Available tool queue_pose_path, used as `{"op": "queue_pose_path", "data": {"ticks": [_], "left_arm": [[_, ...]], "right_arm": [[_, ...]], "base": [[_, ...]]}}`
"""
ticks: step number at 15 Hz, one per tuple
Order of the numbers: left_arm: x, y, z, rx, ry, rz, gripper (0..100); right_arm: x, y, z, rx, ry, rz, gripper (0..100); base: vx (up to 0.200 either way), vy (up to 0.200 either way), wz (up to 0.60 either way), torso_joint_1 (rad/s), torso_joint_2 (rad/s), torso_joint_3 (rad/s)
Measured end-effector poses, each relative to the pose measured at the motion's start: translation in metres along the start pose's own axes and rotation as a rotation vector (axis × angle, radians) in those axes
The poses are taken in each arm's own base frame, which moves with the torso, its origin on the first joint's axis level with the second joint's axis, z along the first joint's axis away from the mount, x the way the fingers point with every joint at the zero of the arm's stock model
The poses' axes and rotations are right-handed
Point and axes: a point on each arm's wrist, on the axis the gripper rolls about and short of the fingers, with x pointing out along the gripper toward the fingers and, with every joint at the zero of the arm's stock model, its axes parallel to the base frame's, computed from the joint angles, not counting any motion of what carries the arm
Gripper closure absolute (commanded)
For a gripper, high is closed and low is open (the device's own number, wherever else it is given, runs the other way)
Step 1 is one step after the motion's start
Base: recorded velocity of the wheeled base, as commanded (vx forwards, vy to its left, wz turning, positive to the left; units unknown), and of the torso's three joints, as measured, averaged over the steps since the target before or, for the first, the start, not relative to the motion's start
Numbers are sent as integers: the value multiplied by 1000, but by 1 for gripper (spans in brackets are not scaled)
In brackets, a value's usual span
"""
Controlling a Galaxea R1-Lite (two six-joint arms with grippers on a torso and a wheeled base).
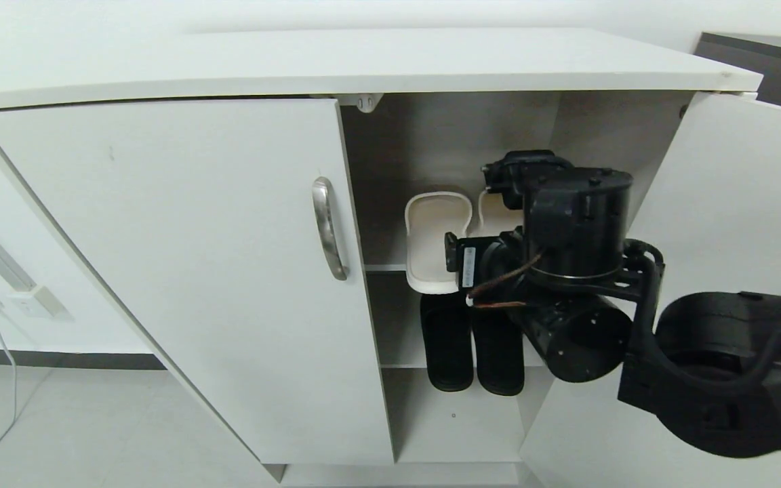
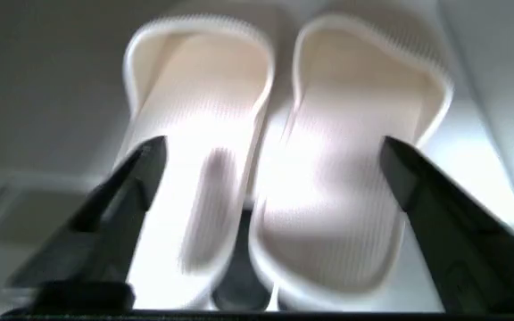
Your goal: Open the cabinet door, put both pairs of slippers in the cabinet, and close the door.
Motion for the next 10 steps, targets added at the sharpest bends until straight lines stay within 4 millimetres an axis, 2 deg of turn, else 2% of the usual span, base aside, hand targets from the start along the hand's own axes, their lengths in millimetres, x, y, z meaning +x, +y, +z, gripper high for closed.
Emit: {"op": "queue_pose_path", "data": {"ticks": [4, 10], "left_arm": [[0, 0, 0, 0, 0, 0, 100], [0, 0, 0, 0, 0, 0, 100]], "right_arm": [[-19, -7, -17, -8, -7, 53, 100], [-28, -3, -28, -40, 21, 79, 100]], "base": [[0, 0, 0, 0, 0, 0], [0, 0, 0, 0, 0, 0]]}}
